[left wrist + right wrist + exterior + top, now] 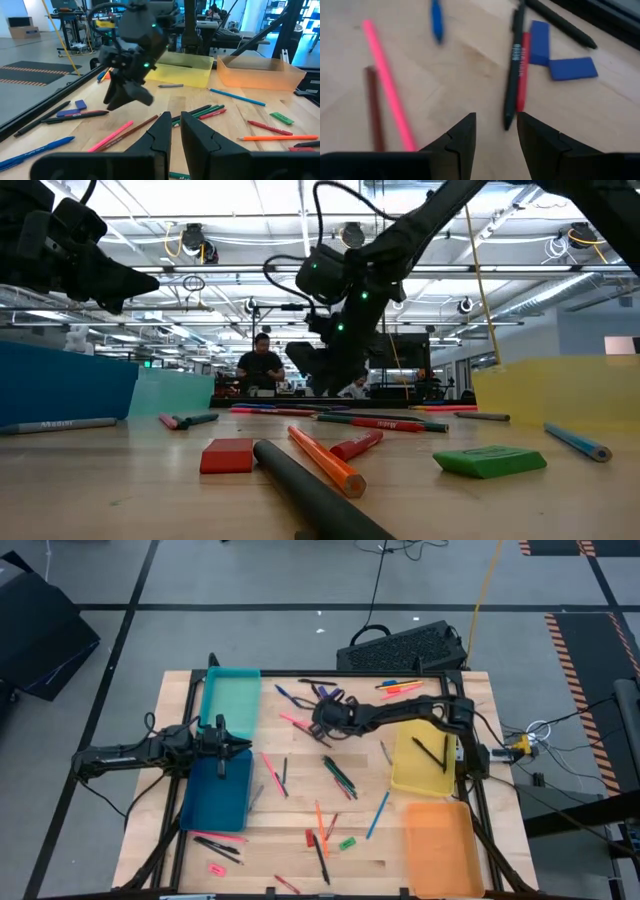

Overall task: Sort crayons/erasers/pens/pencils in bins
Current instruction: Put the black pen into the yellow bin

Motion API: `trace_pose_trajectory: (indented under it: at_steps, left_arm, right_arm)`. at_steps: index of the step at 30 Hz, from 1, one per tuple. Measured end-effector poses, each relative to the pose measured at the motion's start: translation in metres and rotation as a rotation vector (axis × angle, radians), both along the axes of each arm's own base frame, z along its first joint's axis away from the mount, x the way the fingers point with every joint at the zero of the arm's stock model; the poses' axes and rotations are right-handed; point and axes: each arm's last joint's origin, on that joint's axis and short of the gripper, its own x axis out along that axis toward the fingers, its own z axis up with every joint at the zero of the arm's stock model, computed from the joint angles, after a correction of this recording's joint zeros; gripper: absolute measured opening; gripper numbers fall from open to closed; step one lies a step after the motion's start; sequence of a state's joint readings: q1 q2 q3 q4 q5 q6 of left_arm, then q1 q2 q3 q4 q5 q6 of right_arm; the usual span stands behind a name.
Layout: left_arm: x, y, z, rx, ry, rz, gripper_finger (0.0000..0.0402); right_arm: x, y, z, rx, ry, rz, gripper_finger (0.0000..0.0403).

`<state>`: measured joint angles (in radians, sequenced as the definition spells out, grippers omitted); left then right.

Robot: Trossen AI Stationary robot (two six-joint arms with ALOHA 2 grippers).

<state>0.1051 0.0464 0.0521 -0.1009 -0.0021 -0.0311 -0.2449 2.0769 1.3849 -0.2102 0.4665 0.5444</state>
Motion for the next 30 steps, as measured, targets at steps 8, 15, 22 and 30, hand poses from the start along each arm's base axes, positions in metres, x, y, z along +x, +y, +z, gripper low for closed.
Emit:
trace_pose_trajectory:
  at_steps: [8,15,22,30]
  left_arm:
    - [0.0,0.0,0.0,0.0,0.0,0.0,0.0044]
    - [0.0,0.0,0.0,0.0,0.0,0.0,0.0044]
    - [0.0,0.0,0.0,0.0,0.0,0.0,0.0044]
    - [0.0,0.0,0.0,0.0,0.0,0.0,0.0044]
  right_arm:
    - [-0.005,-0.022,0.0,0.097,-0.071,-0.052,0.0137]
    - [-0.002,-0.026,-0.015,0.151,-0.081,-0.037,0.0117]
    - [0.003,-0.026,-0.025,0.168,-0.092,-0.004,0.0088]
    - [0.002,-0.025,-0.026,0.156,-0.068,0.034,0.005]
